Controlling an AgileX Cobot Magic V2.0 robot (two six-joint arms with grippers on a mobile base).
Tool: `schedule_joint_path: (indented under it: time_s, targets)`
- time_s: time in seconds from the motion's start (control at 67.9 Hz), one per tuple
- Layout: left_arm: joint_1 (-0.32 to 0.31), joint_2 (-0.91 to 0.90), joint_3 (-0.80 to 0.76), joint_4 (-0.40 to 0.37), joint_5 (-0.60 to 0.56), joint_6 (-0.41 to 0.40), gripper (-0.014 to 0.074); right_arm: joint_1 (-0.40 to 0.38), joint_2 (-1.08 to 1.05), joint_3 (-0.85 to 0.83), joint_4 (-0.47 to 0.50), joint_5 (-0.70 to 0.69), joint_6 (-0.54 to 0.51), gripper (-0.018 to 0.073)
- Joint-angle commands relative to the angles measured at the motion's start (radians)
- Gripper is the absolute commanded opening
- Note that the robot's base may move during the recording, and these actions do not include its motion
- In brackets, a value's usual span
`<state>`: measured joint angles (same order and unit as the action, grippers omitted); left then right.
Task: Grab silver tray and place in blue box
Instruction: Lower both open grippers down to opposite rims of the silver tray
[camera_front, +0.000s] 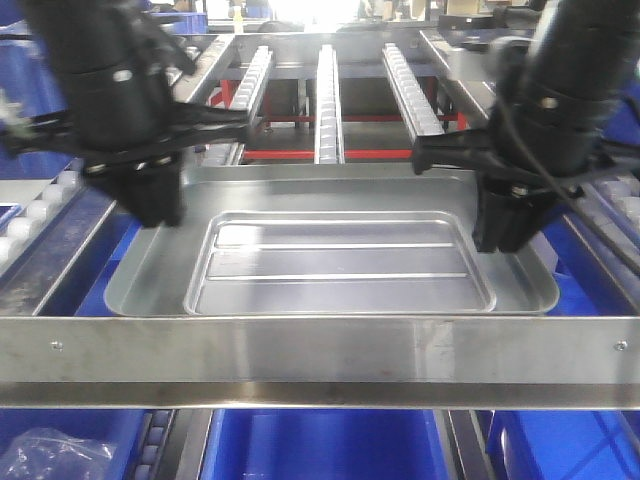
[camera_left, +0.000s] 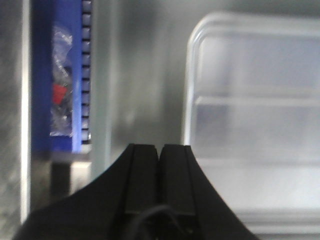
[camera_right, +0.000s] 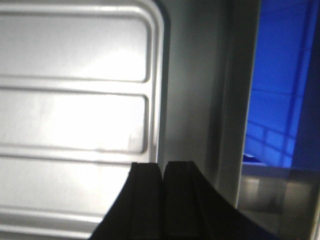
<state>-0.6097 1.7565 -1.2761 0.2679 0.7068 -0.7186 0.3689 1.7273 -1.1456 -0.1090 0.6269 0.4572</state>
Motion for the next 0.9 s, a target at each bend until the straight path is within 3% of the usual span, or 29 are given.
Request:
schedule_joint_path:
  time_s: [0.0,0.236,0.884]
  targets:
    - [-0.008,-0.022,-0.074,-0.01,-0.003,-0.005,-0.0092,0.007,-0.018,-0.092,-0.062,0.027,0.032,0.0057]
    - [-0.008,0.026,-0.097,-0.058,-0.015,0.038,-0.0092,0.007,0.006,-0.122,-0.038,0.038,0.033,0.0056]
    - [-0.009,0.036,-0.097,-0.021,-0.046,0.038,-0.0092,0.011,0.006,-0.122,-0.013,0.071,0.033,0.0056]
